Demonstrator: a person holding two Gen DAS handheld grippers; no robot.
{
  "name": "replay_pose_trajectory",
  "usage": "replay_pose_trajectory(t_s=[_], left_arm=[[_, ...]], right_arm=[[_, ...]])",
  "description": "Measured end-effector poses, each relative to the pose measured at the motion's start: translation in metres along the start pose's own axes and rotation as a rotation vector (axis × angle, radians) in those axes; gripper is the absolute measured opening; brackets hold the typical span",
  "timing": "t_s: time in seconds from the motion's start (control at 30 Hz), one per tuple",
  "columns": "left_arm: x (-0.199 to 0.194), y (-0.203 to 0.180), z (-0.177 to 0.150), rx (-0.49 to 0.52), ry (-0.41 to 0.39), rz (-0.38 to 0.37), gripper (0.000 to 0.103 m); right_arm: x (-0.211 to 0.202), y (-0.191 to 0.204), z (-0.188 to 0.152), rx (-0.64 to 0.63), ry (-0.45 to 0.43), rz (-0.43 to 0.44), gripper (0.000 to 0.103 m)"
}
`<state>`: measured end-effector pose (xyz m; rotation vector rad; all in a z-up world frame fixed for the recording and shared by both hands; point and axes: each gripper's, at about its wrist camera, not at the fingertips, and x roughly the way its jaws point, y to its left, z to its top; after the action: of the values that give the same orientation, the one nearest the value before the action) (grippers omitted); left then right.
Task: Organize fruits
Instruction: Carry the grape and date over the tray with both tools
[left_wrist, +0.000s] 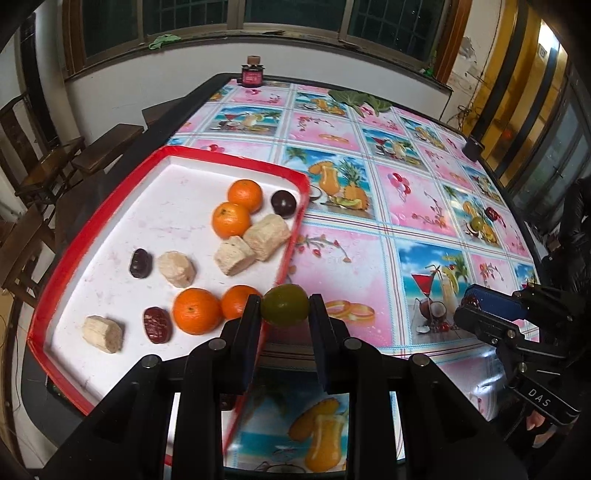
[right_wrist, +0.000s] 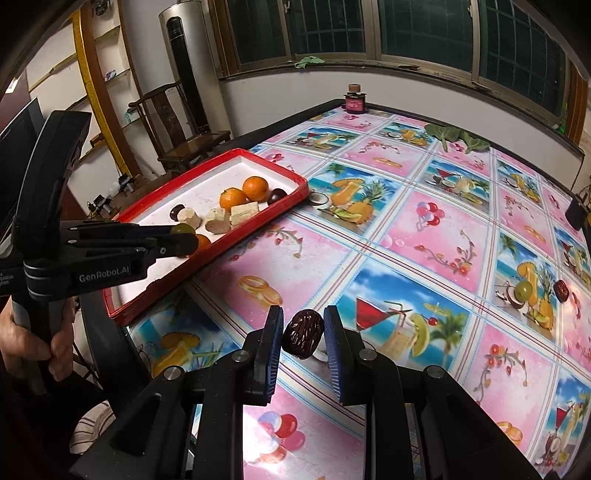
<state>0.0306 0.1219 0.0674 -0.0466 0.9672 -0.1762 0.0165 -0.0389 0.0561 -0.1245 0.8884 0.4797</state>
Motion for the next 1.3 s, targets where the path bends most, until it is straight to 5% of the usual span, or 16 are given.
replay_pose_trajectory(t_s=[0.4, 0.77, 1.3], left_arm=[[-0.021, 0.072, -0.004, -0.120, -0.034, 0.049, 0.023], [-0.011, 0.103, -0.030, -0.178, 0.013, 0.064, 0.023], [-0.007, 0.119, -0.034, -0.194, 0.020, 0.079, 0.024]], right_arm=[[0.004, 0.036, 0.020, -0.049, -0.027, 0.141, 0.023], [0.038, 0.091, 0.046, -0.132, 0.000, 0.293, 0.023], [0.066, 0.126, 0.052, -0.185, 0.037, 0.327, 0.023]])
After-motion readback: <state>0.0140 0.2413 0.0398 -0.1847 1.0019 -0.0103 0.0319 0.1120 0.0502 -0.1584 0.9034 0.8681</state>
